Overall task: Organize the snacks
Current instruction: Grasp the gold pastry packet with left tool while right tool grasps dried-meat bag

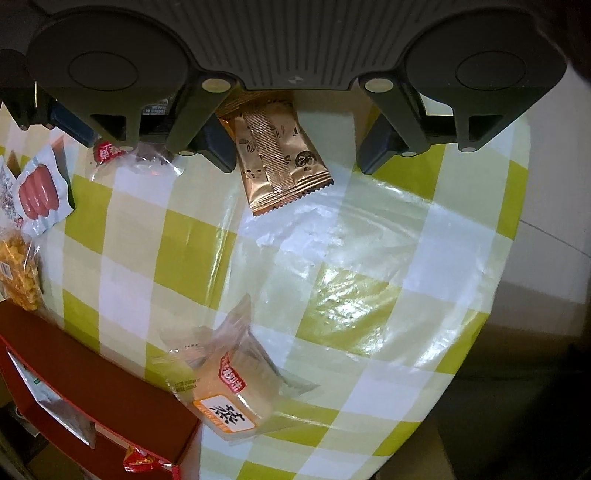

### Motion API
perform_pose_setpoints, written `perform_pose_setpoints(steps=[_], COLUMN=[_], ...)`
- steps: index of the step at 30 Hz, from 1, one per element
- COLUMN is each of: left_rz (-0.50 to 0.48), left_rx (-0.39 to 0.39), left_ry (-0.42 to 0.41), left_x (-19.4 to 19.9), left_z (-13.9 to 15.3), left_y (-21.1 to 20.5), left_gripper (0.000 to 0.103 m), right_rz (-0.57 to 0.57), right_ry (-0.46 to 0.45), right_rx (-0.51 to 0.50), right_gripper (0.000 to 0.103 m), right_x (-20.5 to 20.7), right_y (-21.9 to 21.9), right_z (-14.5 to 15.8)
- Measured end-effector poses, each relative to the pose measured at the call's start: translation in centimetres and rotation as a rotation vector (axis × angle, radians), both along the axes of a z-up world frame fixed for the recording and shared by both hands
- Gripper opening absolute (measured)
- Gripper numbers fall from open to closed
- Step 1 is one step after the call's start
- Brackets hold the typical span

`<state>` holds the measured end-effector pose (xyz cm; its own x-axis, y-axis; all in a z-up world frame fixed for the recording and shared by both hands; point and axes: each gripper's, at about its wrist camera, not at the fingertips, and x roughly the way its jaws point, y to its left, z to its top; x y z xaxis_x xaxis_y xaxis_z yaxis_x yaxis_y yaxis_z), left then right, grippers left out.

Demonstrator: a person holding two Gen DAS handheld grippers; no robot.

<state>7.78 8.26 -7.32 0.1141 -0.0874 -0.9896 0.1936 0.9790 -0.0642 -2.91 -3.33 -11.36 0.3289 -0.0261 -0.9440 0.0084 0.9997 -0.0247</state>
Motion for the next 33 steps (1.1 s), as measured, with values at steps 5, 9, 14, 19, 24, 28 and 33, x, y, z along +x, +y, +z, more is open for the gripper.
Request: perform_pose_setpoints(steps=[5, 9, 14, 19, 24, 28, 33], left_rz=[-0.02, -0.038, -0.008, 0.022, -0.002, -0.027, -0.052], left_rx=[0.001, 0.008, 0.012, 0.074, 0.059, 0.083, 0.067], left_ry=[0.007, 0.002, 0.027, -0.001, -0.018, -0.024, -0.086], left_x=[-0.6, -0.9, -0.6, -1.2, -2.2, -3.2, -4.1], left_z=[-0.1, -0.1, -1.4, -1.9, -1.0, -0.7, 1.9], left_y=[0.3, -0.9, -2.0, -3.4, -5.2, -6.9, -8.1], left_gripper=[0.082, 0.084, 0.087, 0.084, 0.048, 0.047, 0.047], right_rz=[0.018, -0.03, -0.118, -0.139, -0.142, -0.159, -0.181], right_ry=[-0.012, -0.024, -0.051, -0.095, -0.139, -0.177, -0.201], right_rx=[0.011, 0.017, 0.028, 0.066, 0.077, 0.082, 0.075], right_gripper=[0.095, 0.083, 0.081, 0.081, 0.081, 0.081, 0.081], right_x=[-1.0, -1.9, -3.1, -3.8, -4.1, -4.6, -5.0], right_y=[-1.5, -3.5, -6.9, -8.2, -9.0, -9.8, -10.6], right_z=[0.7, 1.4, 2.0, 3.6, 5.3, 6.5, 7.6])
